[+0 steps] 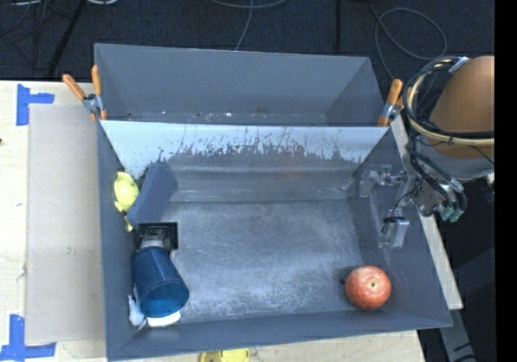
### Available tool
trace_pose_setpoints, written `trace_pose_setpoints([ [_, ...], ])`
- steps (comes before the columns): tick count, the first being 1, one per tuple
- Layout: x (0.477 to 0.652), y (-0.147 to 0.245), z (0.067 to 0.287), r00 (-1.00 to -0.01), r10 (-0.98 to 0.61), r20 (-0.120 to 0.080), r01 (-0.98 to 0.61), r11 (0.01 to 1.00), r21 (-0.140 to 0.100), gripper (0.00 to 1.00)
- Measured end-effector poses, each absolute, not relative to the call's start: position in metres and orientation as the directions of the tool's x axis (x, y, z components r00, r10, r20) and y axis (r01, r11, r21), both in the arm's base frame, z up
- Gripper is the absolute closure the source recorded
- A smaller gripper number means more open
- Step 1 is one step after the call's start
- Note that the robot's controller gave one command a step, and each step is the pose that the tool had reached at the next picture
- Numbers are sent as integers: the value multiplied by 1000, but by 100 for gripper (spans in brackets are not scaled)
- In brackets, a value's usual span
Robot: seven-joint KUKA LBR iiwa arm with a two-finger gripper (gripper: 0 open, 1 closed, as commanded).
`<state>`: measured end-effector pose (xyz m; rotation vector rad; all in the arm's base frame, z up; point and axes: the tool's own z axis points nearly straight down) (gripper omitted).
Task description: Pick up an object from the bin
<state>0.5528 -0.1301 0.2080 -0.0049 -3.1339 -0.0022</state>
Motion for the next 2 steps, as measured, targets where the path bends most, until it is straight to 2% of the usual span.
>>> trace_pose_setpoints([
  [2, 553, -129, 211, -1000, 0, -4, 0, 1000, -1, 0],
])
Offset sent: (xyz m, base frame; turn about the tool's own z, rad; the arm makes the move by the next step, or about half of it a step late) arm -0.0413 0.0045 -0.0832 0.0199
